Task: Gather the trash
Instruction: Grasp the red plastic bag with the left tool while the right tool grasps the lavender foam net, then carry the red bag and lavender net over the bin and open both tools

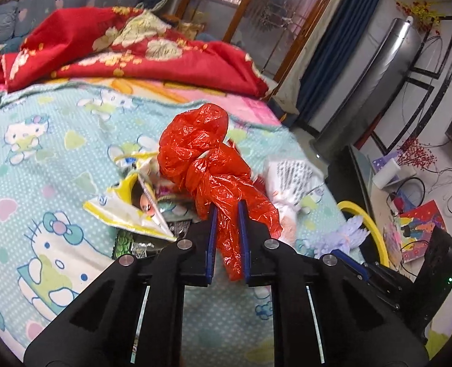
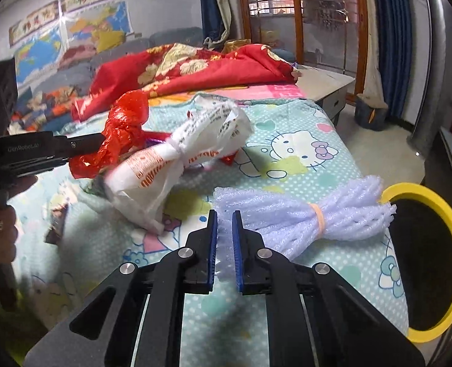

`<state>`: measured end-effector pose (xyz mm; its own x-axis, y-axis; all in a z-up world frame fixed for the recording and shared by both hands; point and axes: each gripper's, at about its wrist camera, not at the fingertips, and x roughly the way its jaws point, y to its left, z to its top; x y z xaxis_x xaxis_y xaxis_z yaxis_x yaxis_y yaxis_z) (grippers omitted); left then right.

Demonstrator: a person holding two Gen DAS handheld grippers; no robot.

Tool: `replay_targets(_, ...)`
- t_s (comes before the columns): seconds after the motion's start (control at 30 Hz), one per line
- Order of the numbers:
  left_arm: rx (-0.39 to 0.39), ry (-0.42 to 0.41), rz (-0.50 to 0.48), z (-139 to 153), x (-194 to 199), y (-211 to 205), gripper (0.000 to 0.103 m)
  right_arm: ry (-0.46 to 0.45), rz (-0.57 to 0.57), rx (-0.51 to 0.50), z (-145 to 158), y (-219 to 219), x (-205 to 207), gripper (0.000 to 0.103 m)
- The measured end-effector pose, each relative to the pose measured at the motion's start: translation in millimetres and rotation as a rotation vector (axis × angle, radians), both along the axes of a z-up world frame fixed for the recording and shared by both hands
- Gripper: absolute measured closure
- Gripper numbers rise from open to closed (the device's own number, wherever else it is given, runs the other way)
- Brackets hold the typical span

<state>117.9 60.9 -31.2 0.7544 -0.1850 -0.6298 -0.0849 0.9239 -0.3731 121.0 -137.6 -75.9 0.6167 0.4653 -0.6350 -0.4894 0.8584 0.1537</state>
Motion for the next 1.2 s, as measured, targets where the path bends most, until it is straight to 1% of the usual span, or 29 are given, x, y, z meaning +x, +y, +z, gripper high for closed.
replay_targets(0.1, 0.008, -0.042, -0.008, 12, -5, -5, 0.095, -0.009, 0.002, 0.028, 7, -4, -4, 0.093)
replay_targets(0.43, 0.007, -0.104, -0.052, 33, -14, -22, 0.095, -0.048, 0.007, 0.085, 29, -12, -16, 0.094)
replay_targets(0.77, 0.005, -0.135, -0.115, 44, -19, -42, 0.095, -0.089, -0.01, 0.133, 52, -27, -22, 0.095)
replay_targets(1.2, 0.02, -0.147, -0.197, 48, -17, -77, 0.095, -0.116, -0.091, 0.187, 70, -59, -15, 0.095)
